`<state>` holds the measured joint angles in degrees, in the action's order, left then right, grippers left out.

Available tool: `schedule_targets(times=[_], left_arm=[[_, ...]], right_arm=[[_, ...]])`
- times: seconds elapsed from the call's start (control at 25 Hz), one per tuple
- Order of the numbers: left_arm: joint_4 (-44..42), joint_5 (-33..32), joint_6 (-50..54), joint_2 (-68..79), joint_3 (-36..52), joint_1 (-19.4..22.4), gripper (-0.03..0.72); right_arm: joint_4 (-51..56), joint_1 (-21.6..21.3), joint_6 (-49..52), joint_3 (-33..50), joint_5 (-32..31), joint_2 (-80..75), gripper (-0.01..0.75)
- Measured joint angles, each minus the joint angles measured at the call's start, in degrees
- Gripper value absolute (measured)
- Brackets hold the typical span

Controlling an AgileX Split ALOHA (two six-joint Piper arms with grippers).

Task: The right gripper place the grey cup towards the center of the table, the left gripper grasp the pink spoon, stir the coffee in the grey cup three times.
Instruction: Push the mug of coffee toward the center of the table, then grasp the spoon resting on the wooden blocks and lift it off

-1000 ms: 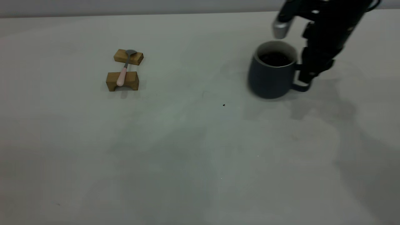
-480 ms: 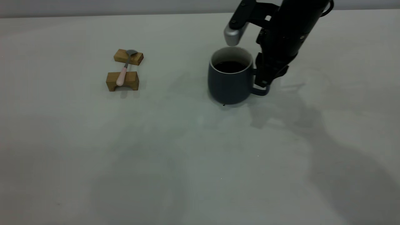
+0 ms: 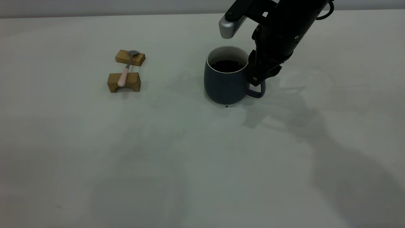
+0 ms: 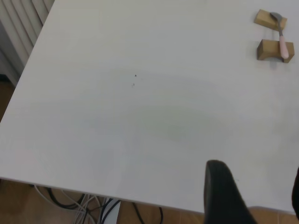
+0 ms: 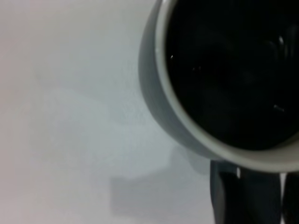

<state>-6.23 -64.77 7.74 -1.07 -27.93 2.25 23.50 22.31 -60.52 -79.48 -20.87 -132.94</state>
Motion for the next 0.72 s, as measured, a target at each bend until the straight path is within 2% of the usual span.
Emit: schedule_targets(times=[0.16, 0.24, 0.44, 0.72], left_arm=[[0.0, 0.0, 0.0, 0.0, 0.0, 0.0, 0.436], [0.0, 0.0, 0.0, 0.0, 0.0, 0.0, 0.436], [0.0, 0.0, 0.0, 0.0, 0.0, 0.0, 0.436], [0.0, 0.0, 0.0, 0.0, 0.0, 0.0, 0.436]], right_arm=[[0.5, 0.0, 0.4, 0.0, -1.2, 1.3, 0.613], [1.0, 0.0, 1.9, 0.0, -3.5, 3.3, 0.699], [-1.3, -0.4, 8.6, 0.0, -12.6, 14.0, 0.727], [-11.6, -1.1, 24.6, 0.0, -30.1, 34.3, 0.713]])
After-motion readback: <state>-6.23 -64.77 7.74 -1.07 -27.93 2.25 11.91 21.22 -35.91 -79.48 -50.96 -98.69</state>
